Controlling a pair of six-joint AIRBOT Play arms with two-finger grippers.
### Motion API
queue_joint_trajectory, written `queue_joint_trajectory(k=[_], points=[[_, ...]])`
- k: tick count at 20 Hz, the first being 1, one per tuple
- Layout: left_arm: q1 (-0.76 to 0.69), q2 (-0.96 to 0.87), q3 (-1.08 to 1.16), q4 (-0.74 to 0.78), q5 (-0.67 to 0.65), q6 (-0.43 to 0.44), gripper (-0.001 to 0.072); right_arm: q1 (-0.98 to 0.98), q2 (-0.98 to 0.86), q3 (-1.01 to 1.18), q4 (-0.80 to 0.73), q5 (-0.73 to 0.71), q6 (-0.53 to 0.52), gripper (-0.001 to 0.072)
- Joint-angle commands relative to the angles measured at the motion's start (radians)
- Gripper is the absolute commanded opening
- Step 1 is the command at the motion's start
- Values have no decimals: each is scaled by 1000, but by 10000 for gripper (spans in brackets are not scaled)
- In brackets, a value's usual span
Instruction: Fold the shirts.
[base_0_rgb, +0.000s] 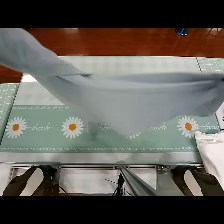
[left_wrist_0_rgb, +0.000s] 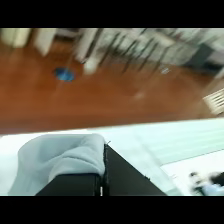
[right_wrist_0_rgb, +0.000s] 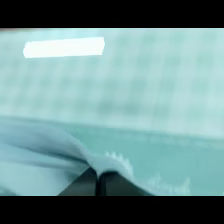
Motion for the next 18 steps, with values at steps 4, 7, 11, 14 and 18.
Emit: queue_joint_trajectory(k=[4,7,11,14,18], points=[[-121,4,-223,274,-74,-53,24,112,-135,-114,-76,142,2,15],[-217,-50,-414,275,61,-5,24,248,-262,-224,-80,-87,-42,16],[-292,-214,-529,273,235,1,25,305,-493,-243,-72,-311,-63,16],[-324,-347,-529,264,309,1,25,301,-628,-243,-85,-419,-63,16],[-344,-483,-529,219,396,0,25,301,-732,-243,-85,-568,-39,16]])
